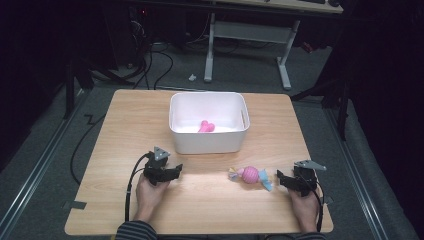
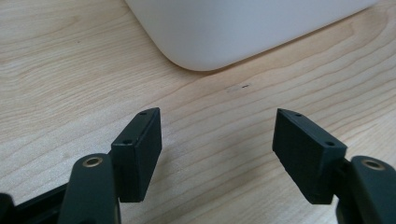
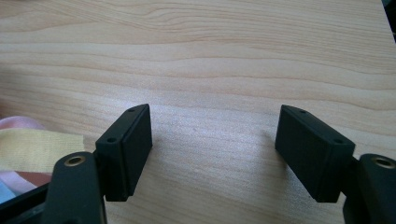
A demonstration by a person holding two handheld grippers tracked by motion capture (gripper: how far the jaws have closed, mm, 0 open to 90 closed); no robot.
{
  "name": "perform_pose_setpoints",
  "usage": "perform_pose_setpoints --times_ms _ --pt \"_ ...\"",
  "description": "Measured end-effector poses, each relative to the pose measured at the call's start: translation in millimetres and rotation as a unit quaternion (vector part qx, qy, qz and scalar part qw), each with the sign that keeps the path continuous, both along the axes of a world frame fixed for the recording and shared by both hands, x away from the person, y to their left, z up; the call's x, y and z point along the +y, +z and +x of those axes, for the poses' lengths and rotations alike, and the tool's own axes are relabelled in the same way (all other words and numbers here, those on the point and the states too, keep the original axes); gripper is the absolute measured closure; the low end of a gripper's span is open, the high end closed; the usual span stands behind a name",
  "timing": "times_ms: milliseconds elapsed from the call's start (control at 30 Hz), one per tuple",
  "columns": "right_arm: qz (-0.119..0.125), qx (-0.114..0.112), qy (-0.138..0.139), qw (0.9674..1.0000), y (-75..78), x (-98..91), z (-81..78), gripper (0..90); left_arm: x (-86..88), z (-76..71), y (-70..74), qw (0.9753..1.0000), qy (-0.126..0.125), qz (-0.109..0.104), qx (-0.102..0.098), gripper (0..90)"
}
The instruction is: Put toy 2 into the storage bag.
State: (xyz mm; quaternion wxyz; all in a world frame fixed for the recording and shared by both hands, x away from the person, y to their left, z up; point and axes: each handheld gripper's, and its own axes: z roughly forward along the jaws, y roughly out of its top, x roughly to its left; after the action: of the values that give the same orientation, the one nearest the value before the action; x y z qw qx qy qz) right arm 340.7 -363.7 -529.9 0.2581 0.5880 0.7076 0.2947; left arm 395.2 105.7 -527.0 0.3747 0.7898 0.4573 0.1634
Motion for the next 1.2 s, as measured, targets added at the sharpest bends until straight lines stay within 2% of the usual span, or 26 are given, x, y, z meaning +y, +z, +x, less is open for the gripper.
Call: perform_pose_setpoints --times_ms 267,367,433,567,667,1000,1200 --pt "0.002 0.001 -0.001 1.0 0.1 0.3 0.5 27.5 -3.2 1.2 -4.2 0.9997 0.0 0.023 -0.003 33.1" --pt "0.001 0.004 0.0 1.0 0.4 0.4 0.5 26.9 -5.9 0.7 -6.2 0.9993 -0.002 0.036 -0.012 32.1" --pt "0.0 0.004 0.003 1.0 0.4 0.3 0.4 26.5 -5.9 1.1 -8.1 0.9993 -0.004 0.031 -0.019 30.6" --pt "0.001 0.011 0.008 0.9999 1.8 -1.3 -1.1 27.6 -6.3 1.0 -8.1 0.9993 -0.001 0.031 -0.019 29.6" --pt "0.017 0.019 0.011 0.9996 4.7 -2.7 -4.9 27.6 -6.5 0.9 -8.2 0.9993 0.002 0.032 -0.019 28.7" --pt "0.016 -0.006 0.038 0.9991 25.5 -0.1 -35.3 28.0 -6.4 0.8 -8.2 0.9994 0.002 0.031 -0.018 28.2" --pt "0.004 -0.017 0.082 0.9965 42.4 14.6 -49.1 27.9 -6.4 0.8 -8.2 0.9994 0.002 0.031 -0.018 28.2"
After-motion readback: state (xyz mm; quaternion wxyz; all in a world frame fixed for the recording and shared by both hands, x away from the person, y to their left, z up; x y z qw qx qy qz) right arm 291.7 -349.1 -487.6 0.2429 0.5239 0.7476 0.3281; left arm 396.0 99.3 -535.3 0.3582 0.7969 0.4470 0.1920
